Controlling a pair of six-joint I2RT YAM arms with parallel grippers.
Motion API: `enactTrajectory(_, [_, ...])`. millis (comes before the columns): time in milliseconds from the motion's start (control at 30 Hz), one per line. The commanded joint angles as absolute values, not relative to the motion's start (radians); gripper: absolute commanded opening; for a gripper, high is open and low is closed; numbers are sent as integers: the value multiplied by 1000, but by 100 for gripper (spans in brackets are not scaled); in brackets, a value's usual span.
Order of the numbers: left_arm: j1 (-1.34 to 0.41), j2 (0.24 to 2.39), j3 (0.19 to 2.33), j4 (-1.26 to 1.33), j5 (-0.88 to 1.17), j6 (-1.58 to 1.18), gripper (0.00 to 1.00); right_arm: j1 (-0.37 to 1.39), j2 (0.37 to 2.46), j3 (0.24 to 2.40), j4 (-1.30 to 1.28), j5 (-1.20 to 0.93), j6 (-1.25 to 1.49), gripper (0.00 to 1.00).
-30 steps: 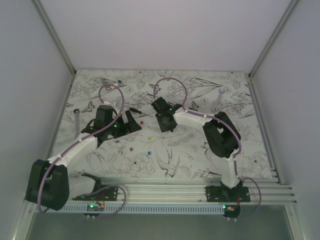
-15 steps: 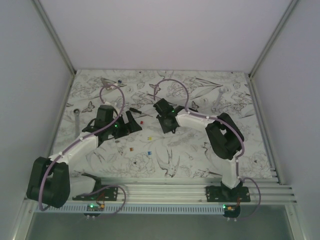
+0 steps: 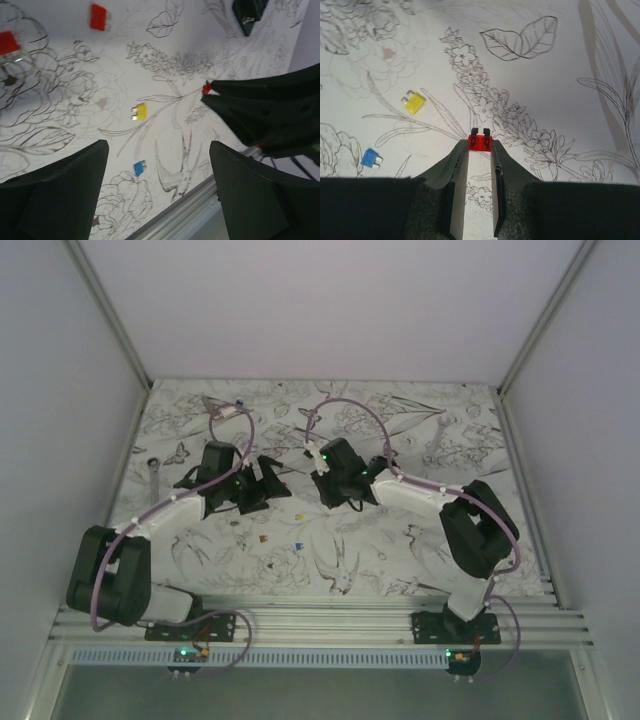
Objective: Snap on the fuse box
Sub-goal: Pick up the fuse from the center of the board.
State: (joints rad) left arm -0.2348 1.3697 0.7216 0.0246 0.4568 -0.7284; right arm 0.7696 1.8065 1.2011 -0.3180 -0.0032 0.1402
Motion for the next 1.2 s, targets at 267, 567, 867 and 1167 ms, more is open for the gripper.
enactTrajectory(267, [-262, 1568, 889, 26, 625, -797, 69, 773, 1718, 1141, -128, -221, -19, 19])
enactTrajectory(567, [-303, 1695, 980, 26, 683, -806, 45, 773, 1733, 1158, -110, -260, -37, 19])
enactTrajectory(867, [-315, 1744, 1011, 26, 712, -805, 30, 773, 1752, 1180, -100, -284, -34, 19])
enactTrajectory(1167, [-316, 1733, 1002, 26, 720, -808, 14, 773, 1759, 1178, -79, -286, -26, 19])
